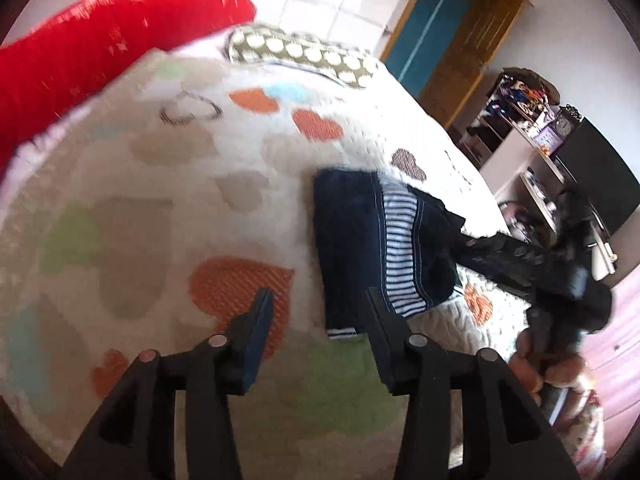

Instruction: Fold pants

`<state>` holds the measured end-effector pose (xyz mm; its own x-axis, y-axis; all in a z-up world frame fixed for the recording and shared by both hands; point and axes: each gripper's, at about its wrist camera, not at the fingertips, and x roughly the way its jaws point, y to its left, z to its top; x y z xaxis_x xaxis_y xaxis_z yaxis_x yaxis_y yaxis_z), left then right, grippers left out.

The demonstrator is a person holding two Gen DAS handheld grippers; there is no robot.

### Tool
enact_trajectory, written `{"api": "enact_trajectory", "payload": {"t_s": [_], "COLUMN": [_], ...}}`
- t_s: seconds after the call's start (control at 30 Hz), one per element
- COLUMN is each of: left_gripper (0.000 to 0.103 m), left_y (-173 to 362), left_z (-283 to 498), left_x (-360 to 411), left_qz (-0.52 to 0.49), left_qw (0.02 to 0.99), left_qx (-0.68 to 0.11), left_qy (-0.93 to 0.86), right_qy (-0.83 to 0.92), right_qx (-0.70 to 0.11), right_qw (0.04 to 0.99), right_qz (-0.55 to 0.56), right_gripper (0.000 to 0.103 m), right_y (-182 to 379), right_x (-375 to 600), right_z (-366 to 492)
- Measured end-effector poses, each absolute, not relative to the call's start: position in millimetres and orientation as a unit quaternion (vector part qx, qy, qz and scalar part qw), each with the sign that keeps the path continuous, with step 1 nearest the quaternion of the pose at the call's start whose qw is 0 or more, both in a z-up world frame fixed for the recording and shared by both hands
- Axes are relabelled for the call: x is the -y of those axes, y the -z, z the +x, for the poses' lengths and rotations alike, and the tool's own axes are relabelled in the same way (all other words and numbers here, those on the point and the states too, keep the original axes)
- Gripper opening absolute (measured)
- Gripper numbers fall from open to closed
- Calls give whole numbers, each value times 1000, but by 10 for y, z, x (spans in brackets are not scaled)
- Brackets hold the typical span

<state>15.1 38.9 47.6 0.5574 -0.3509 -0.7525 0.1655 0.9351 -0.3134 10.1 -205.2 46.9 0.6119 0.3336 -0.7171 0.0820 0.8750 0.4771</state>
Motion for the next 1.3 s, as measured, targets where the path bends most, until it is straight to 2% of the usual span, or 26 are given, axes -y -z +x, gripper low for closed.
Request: {"api": "enact_trajectory", "payload": {"t_s": [0.17, 0.3, 0.33, 0.4, 0.47, 0.57, 0.67, 0.77, 0.97, 1.3], "left_gripper": [46, 59, 61, 64, 78, 93, 103, 103, 103, 103], "left_y": [-613, -725, -763, -832, -909, -1052, -1137, -1189, -1234, -874], "left_z": [-9, -107, -138, -204, -289, -484, -607, -641, -453, -445], "left_x": [-357, -315, -304, -296, -278, -249, -227, -173, -19, 105], "left_qz": [-69, -46, -43, -33, -16, 1, 1, 11, 17, 13], "left_qw": [899, 912, 916, 923, 935, 962, 973, 976, 968, 947], "left_qx": [-414, -391, -384, -370, -342, -267, -230, -217, -252, -319], "left_qy": [126, 111, 108, 101, 88, 52, 35, 10, -5, 26], "right_qy": [-134, -135, -128, -128, -135, -113, -77, -41, 14, 19], "right_qx": [-412, -490, -507, -493, -471, -424, -389, -375, -395, -424], "right_qw": [873, 828, 818, 827, 841, 879, 906, 915, 910, 903], "right_qz": [225, 238, 240, 238, 230, 185, 150, 142, 125, 69], "right_gripper": [59, 58, 55, 50, 53, 59, 61, 62, 62, 64], "right_y": [-797, -361, -212, -265, -462, -753, -879, -843, -616, -412], "right_x": [1740, 1600, 1596, 1611, 1643, 1709, 1770, 1937, 2060, 1905], "right_z": [291, 710, 778, 720, 555, 189, -209, -509, -731, -900]}}
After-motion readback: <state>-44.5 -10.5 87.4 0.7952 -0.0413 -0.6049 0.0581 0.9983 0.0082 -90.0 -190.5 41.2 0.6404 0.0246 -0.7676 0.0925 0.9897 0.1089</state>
